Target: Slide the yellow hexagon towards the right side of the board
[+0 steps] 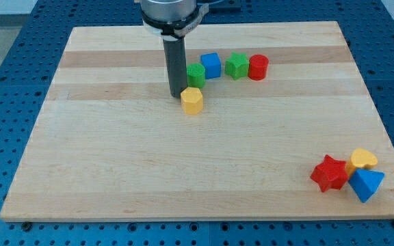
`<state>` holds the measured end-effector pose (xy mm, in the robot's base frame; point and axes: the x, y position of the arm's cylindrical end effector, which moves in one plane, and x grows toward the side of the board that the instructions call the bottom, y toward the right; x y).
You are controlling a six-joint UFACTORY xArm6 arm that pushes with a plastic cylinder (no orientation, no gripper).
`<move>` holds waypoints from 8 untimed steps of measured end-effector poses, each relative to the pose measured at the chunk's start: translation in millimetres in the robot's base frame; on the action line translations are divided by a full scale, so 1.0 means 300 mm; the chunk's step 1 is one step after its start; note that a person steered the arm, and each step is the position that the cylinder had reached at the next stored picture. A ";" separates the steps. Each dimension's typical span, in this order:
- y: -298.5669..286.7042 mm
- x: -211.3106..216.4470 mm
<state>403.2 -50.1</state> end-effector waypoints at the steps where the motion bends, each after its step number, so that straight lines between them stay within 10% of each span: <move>1: 0.008 0.068; 8: 0.704 0.191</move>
<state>460.4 161.1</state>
